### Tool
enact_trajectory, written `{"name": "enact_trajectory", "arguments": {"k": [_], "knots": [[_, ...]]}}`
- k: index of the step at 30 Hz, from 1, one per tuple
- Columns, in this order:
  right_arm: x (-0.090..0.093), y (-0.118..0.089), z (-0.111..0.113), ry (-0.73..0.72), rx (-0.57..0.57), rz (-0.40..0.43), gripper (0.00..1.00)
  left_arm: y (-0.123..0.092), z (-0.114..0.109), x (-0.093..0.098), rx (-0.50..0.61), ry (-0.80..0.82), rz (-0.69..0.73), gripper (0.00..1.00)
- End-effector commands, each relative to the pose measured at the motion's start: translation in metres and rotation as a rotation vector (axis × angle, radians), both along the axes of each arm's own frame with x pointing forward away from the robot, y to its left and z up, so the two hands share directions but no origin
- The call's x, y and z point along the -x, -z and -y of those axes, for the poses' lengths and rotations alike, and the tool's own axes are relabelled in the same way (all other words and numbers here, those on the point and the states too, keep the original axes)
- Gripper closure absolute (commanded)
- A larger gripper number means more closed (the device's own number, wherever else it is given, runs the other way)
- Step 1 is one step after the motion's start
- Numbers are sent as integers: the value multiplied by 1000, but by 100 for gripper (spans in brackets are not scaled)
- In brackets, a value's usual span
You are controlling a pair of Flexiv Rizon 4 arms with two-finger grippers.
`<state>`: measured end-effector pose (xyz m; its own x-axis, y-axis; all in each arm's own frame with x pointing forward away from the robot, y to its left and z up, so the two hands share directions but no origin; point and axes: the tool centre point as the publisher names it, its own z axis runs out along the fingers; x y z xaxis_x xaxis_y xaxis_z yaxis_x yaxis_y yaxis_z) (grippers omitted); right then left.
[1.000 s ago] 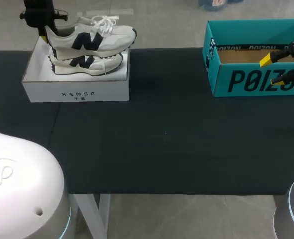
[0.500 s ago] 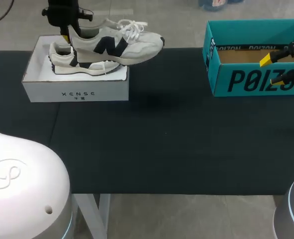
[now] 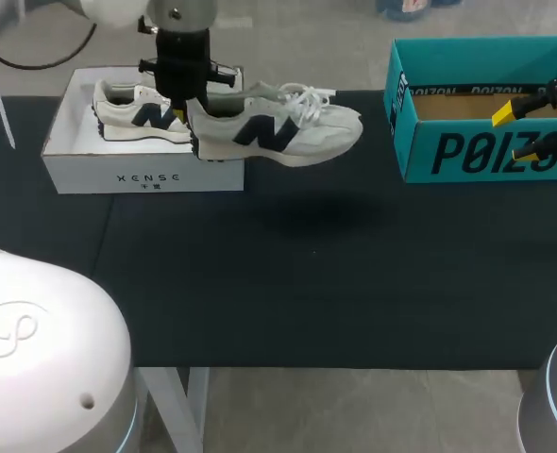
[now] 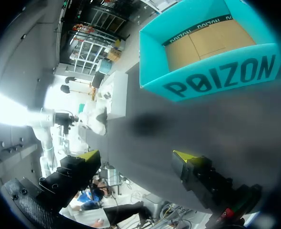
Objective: Take the shoe out of the shoebox, open the shoe tongue, remove and reinsert the insole, then place the shoe into the shoebox
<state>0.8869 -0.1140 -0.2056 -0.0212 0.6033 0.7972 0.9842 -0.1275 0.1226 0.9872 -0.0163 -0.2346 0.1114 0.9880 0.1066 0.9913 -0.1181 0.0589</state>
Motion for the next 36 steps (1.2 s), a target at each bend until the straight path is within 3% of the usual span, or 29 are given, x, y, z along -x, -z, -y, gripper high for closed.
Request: {"name": "enact_trajectory", "arguments": {"k": [1,9,23,36], "knots": [[0,0,0,1,2,-1,0,24,23,19,-29,10,30,100],[0,0,0,1,2,-1,0,51,39,61,-59,42,22,100],[0,0,0,1,2,-1,0,110,50,107,-38,72,89,100],[0,0,0,1,2,-1,0,152,72,112,-62,69,90,100]]}}
